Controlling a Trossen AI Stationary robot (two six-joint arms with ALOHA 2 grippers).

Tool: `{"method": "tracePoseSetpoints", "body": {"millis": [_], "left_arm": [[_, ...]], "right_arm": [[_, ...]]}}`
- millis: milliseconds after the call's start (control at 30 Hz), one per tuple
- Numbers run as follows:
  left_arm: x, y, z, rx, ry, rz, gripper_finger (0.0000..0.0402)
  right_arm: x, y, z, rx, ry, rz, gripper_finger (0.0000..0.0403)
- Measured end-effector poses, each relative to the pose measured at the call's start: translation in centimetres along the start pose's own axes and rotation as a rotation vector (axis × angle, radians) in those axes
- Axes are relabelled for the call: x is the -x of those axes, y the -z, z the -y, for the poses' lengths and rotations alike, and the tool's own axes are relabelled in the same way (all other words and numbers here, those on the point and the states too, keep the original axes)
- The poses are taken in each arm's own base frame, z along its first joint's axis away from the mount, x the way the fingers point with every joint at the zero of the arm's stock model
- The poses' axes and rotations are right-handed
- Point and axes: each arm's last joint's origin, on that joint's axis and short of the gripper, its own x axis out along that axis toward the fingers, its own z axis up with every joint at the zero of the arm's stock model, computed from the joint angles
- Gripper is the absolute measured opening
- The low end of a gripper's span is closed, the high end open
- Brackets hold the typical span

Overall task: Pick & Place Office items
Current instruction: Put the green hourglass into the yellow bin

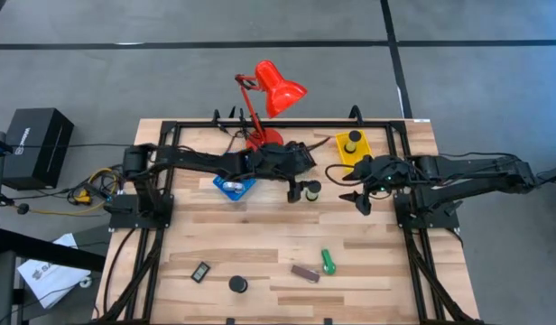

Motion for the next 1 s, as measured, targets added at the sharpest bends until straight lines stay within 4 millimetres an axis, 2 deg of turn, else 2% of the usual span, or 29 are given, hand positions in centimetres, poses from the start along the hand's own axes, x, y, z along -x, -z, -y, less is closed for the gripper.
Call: {"method": "tracePoseSetpoints", "body": {"millis": [133, 233, 333, 533, 633, 867, 1000], "left_arm": [[1.8, -1.0, -0.1, 0.002, 0.006, -0.048, 0.0269], [2.8, -0.9, -0.1, 0.002, 0.010, -0.083, 0.0269], [3.8, 0.2, 0.0, 0.002, 0.014, -0.108, 0.0269], [6.0, 3.7, 0.9, 0.005, 0.035, -0.194, 0.0269], [7.3, 4.6, 1.1, 0.004, 0.042, -0.209, 0.0269], [9.6, 4.3, 0.7, 0.008, 0.026, -0.161, 0.0269], [10.2, 3.9, 0.7, 0.008, 0.022, -0.132, 0.0269]], "right_arm": [[0.0, -0.4, 0.0, 0.008, -0.004, 0.037, 0.0304], [0.0, -0.6, 0.1, 0.026, -0.004, 0.052, 0.0304], [0.0, -0.6, 0.1, 0.024, -0.002, 0.052, 0.0304], [0.0, -0.6, 0.0, 0.019, -0.007, 0.056, 0.0304], [0.0, -0.8, 0.0, 0.030, 0.007, 0.084, 0.0304], [0.1, -1.2, 0.0, 0.028, 0.008, 0.124, 0.0304], [0.1, -1.3, 0.0, 0.104, 0.012, 0.131, 0.0304]]}}
